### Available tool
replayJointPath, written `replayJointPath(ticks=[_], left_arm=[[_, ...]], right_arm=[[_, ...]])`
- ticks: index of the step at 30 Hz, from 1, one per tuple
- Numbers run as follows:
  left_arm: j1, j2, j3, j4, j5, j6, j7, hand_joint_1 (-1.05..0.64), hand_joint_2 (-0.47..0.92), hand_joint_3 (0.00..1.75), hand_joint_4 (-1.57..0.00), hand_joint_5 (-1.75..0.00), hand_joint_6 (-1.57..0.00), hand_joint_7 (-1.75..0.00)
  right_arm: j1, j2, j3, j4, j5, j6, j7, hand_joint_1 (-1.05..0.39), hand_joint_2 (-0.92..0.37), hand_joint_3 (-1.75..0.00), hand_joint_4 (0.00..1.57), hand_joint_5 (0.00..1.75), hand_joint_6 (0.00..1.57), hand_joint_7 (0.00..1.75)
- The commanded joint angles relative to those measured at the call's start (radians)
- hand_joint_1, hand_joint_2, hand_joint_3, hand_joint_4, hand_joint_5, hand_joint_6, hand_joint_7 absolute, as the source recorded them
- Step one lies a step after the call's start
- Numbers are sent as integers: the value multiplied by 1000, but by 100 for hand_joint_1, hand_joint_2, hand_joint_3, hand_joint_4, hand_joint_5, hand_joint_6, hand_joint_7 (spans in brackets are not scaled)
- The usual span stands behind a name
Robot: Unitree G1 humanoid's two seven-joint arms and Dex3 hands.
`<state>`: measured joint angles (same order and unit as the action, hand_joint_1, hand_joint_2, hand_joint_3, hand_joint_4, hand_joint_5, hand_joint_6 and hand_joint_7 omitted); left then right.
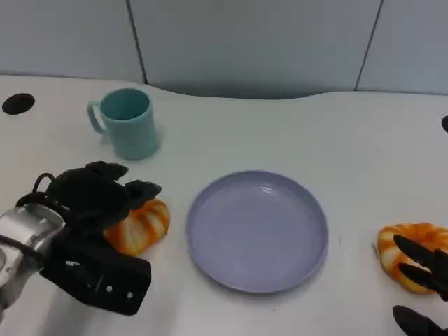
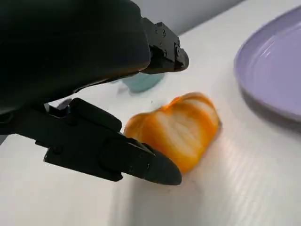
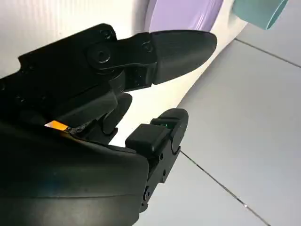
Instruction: Grasp the bread from the table and place it into the plate.
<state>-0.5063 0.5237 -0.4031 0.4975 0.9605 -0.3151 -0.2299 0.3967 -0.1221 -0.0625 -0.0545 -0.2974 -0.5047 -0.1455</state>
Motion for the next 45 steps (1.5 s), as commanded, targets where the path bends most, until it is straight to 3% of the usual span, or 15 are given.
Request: replayJointPath(ticks=[1,10,15,20,23,28,30,31,33,35,37,39,40,43,45], left_arm=[[-102,-30,-53,147,-25,12,-29,-62,82,0,0,0,-7,0],[-267,-112,-191,456,13,28,65,-83,91,2,-4,-2,-9,-1],[-311,-145,-239,582,12,13,123,-86,92,29,-8,-3,-12,-1],[-319,-165,-272,665,5,4,184,-85,92,35,-10,-3,-12,-1],[-315,-184,-273,711,-9,10,228,-80,92,34,-13,-5,-12,-1],[-318,-212,-261,758,-45,49,299,-62,92,6,-31,-9,-27,-3],[-330,-222,-244,775,-73,60,291,-41,89,3,-47,-17,-44,-11],[-335,-224,-235,782,-90,55,286,-36,89,2,-44,-40,-45,-26],[-339,-223,-227,790,-113,38,280,-28,89,1,-26,-106,-28,-82],[-343,-217,-227,795,-124,12,290,-26,89,0,-21,-121,-23,-96],[-342,-213,-208,802,-150,-27,311,-15,90,0,-29,-128,-42,-35],[-340,-211,-191,811,-174,-55,331,-6,88,1,-30,-165,-24,-136],[-341,-210,-193,814,-174,-62,341,-5,88,2,-32,-169,-22,-155],[-354,-214,-211,822,-158,-50,374,-15,90,4,-60,-174,-45,-172],[-361,-219,-218,826,-155,-38,376,-18,92,6,-66,-175,-48,-174]], right_arm=[[10,-5,-11,-16,17,1,0,-35,-92,-30,84,1,69,0],[27,-9,-11,-40,22,8,7,-36,-92,-31,84,0,68,0],[35,-4,-13,-64,7,25,-2,-37,-92,-31,81,0,67,0],[37,-7,-16,-71,-15,18,-16,-37,-92,-31,81,1,66,0],[46,-2,-19,-87,-15,26,-16,-37,-92,-32,84,2,65,0],[46,-6,-21,-88,-20,16,-21,-37,-92,-33,85,2,64,0],[46,-6,-22,-92,-13,22,-17,-37,-92,-33,86,3,64,0],[46,-7,-23,-93,-12,24,-16,-38,-92,-33,86,2,63,0],[46,-7,-23,-94,-12,25,-16,-38,-92,-34,85,2,63,0],[46,-7,-24,-98,-9,30,-13,-38,-92,-34,85,2,63,0],[45,-7,-24,-103,-5,37,-9,-39,-92,-34,85,2,63,0],[42,-9,-26,-104,-2,36,-6,-39,-92,-34,87,3,63,0],[40,-9,-27,-102,-1,33,-6,-39,-92,-34,87,3,63,0],[32,-15,-32,-89,-5,21,-8,-38,-92,-35,89,3,63,0],[27,-17,-34,-83,-3,16,-7,-38,-92,-35,89,3,63,0]])
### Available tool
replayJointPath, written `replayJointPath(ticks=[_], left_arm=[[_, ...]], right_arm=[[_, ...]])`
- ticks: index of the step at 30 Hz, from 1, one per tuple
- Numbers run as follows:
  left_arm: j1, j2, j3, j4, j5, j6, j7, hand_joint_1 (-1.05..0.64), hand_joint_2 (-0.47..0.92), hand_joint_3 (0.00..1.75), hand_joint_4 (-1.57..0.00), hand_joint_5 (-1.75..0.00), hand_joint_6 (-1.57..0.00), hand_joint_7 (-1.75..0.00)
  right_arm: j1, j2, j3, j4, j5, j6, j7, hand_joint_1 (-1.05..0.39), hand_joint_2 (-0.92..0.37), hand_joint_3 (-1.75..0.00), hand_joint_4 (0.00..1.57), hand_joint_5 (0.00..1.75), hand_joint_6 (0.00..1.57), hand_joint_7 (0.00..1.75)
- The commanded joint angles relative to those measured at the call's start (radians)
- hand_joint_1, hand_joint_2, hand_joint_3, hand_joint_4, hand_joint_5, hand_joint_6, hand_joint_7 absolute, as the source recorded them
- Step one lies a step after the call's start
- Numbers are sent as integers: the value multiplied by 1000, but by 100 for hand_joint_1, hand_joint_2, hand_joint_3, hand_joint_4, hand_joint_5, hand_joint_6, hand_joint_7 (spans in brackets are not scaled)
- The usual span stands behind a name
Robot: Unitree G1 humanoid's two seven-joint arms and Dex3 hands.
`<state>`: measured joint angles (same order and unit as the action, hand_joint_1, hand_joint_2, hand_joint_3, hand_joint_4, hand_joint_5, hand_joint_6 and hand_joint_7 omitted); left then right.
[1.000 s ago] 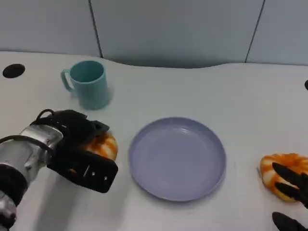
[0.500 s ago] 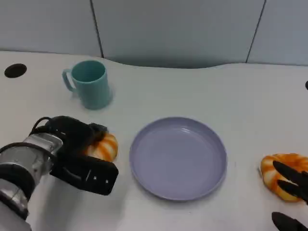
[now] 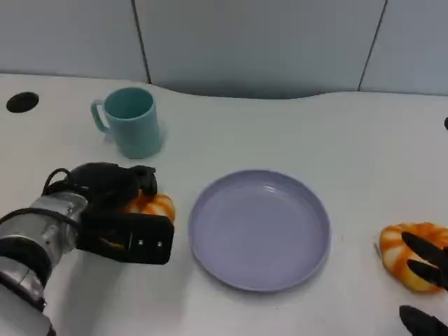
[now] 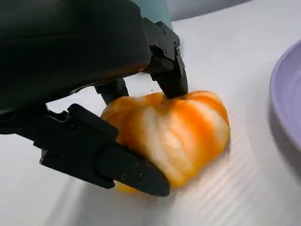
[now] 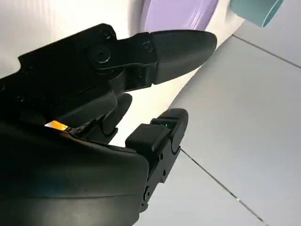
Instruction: Grasp the bread from the table and place it into the plate.
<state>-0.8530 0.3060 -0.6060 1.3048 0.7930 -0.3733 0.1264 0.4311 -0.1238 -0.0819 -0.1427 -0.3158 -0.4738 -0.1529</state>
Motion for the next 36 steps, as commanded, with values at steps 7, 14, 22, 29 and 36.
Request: replayJointPath(ticks=[7,14,22,29,36], left_arm=[[-18,3,70,20,-91,-1,-15,-26,92,24,-68,-175,-48,-175],[-6,39,215,-10,-249,-69,-97,-32,88,13,-78,-175,-60,-175],[35,93,253,-70,-276,-216,-75,-26,87,11,-81,-175,-61,-175],[62,111,292,-140,-328,-354,-132,-28,89,10,-80,-175,-59,-175],[72,83,303,-219,-399,-514,-251,-28,92,12,-79,-175,-53,-175]], right_arm=[[-12,-13,-21,19,22,-27,-1,-39,-92,-35,87,2,64,0],[-9,-5,-17,2,23,-3,4,-39,-92,-34,90,3,64,0],[-31,0,-14,30,17,-8,-4,-38,-92,-33,93,5,66,1],[-34,-1,-16,37,27,-10,2,-39,-92,-33,92,4,66,1],[-41,-8,-15,46,21,-18,3,-38,-92,-33,92,4,66,0]])
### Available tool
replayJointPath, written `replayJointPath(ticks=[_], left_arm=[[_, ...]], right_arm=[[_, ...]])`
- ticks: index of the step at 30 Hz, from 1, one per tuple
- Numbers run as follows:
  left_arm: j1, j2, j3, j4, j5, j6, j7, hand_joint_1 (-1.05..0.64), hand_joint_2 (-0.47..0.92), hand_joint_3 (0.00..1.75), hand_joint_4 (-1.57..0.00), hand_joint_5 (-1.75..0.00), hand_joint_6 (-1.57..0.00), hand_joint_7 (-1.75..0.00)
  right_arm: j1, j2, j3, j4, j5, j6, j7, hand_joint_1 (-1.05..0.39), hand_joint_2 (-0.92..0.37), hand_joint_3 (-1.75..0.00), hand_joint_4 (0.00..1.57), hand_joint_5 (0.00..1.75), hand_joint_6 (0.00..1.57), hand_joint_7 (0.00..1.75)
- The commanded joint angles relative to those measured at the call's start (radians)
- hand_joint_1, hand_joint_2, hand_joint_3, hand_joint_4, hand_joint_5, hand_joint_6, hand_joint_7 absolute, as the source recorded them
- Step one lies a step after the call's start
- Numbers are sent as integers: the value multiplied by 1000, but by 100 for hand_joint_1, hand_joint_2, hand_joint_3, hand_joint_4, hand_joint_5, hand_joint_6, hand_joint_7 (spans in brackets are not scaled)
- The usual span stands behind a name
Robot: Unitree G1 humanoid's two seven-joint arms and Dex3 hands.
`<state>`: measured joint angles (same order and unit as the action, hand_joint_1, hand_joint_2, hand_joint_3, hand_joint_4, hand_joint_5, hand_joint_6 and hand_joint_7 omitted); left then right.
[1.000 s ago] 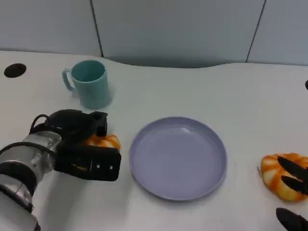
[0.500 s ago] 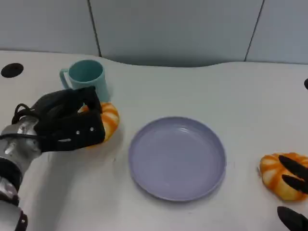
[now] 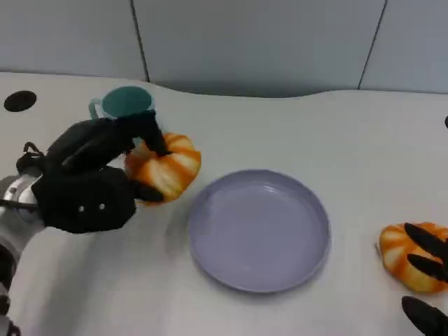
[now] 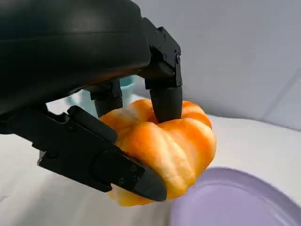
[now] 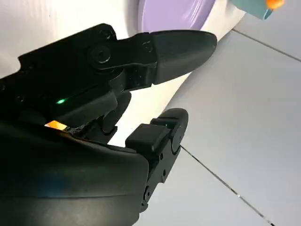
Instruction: Grasp the bread from the table and place it into the plate.
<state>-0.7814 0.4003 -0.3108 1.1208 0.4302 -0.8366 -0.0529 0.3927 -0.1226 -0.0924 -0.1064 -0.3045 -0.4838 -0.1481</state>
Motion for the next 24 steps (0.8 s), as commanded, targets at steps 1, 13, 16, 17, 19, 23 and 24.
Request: replayJointPath(ticks=[1,13,16,17,19,23,24], left_arm=[[-6,-22,3,-46,-46,-51,-108,-28,92,12,-78,-175,-53,-175],[-90,-145,-72,-47,18,-57,-185,-27,91,10,-80,-175,-52,-175],[-118,-176,-98,-21,47,-50,-179,-26,91,10,-81,-175,-54,-175],[-123,-182,-102,-14,53,-48,-175,-26,91,10,-81,-175,-55,-175],[-137,-197,-118,1,78,-40,-150,-26,91,11,-82,-175,-56,-175],[-171,-228,-174,40,163,0,-72,-21,90,12,-83,-175,-60,-175],[-177,-232,-185,47,180,9,-58,-20,89,13,-83,-175,-61,-175]], right_arm=[[-4,-11,-5,13,6,-12,-3,-38,-92,-33,91,3,66,0],[5,-5,-4,-8,3,23,5,-38,-92,-33,88,2,65,0],[9,-6,-1,-14,-2,26,5,-38,-92,-33,88,1,64,0],[9,-6,0,-15,-3,27,5,-38,-92,-33,88,1,64,0],[10,-5,1,-15,-3,27,4,-38,-92,-33,88,1,64,0],[16,2,6,-26,0,35,6,-37,-92,-33,86,0,64,0],[17,5,8,-30,1,39,6,-37,-92,-33,87,1,65,0]])
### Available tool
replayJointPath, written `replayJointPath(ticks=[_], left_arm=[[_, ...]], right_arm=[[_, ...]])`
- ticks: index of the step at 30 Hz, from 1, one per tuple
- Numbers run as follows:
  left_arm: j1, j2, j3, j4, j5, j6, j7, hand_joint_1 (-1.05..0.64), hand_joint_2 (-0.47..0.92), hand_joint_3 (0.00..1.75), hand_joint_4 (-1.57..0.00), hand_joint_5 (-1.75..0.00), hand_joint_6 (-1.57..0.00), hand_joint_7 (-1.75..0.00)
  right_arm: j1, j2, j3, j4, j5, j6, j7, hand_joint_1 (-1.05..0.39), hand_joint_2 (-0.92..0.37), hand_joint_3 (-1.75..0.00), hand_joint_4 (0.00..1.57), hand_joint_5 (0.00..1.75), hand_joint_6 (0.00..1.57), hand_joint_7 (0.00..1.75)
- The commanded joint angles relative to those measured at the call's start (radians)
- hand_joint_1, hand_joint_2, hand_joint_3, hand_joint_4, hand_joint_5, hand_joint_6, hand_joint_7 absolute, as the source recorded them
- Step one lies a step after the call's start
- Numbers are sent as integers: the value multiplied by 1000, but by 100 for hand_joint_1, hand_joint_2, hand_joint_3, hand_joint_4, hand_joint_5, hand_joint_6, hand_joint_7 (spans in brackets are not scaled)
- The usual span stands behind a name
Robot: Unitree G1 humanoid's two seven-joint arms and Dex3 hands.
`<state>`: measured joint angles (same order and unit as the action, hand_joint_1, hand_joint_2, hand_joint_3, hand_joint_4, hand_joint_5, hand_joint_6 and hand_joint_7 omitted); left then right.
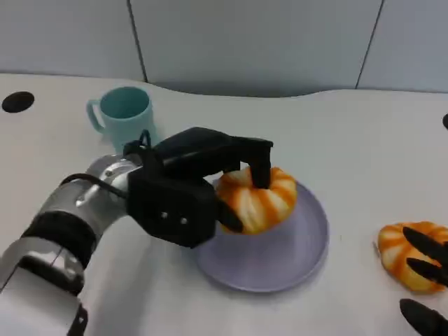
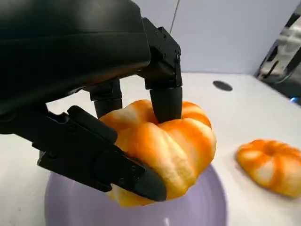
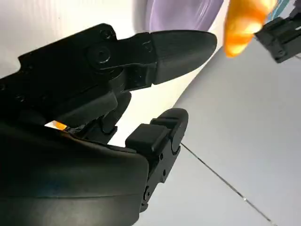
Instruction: Grasp the bread from the table and place it into the plate.
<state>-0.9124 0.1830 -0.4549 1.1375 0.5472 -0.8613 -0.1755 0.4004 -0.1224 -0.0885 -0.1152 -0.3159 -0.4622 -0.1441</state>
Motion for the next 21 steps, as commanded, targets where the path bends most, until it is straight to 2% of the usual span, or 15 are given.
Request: replayJointPath(ticks=[1,5,9,10,12,14,16,17,21], left_arm=[[-53,-19,-54,39,83,46,81,-20,89,13,-83,-175,-61,-175],[-72,-28,-84,69,120,66,104,-18,86,13,-80,-175,-56,-175],[-86,-34,-86,95,110,82,57,-21,86,13,-73,-175,-50,-175],[-100,-33,-90,106,107,84,0,-22,86,13,-73,-175,-49,-175],[-117,-29,-98,120,105,79,-82,-39,90,5,-41,-141,-43,-114],[-122,-24,-101,123,105,70,-118,-46,91,1,-29,-100,-49,-58],[-122,-22,-102,121,105,70,-137,-50,91,0,-26,-72,-51,-28],[-124,-20,-105,120,107,66,-144,-53,91,0,-21,-56,-48,-14],[-126,-16,-107,118,109,59,-155,-57,90,0,-16,-42,-43,-3]], right_arm=[[11,6,5,-24,9,19,0,-37,-92,-33,87,1,65,0],[15,7,9,-30,3,21,-5,-37,-92,-33,86,0,64,0],[17,9,10,-34,4,27,-5,-37,-92,-33,85,0,64,0],[18,9,11,-37,3,29,-4,-37,-92,-33,85,0,64,0],[20,9,13,-42,3,30,-2,-37,-92,-33,85,0,64,0],[20,6,14,-42,5,29,0,-36,-92,-33,84,0,64,0],[21,5,14,-43,6,31,0,-36,-92,-34,84,0,64,0],[21,5,14,-42,7,29,-1,-36,-92,-34,83,0,64,0],[20,5,15,-39,8,25,-4,-36,-92,-34,83,0,64,0]])
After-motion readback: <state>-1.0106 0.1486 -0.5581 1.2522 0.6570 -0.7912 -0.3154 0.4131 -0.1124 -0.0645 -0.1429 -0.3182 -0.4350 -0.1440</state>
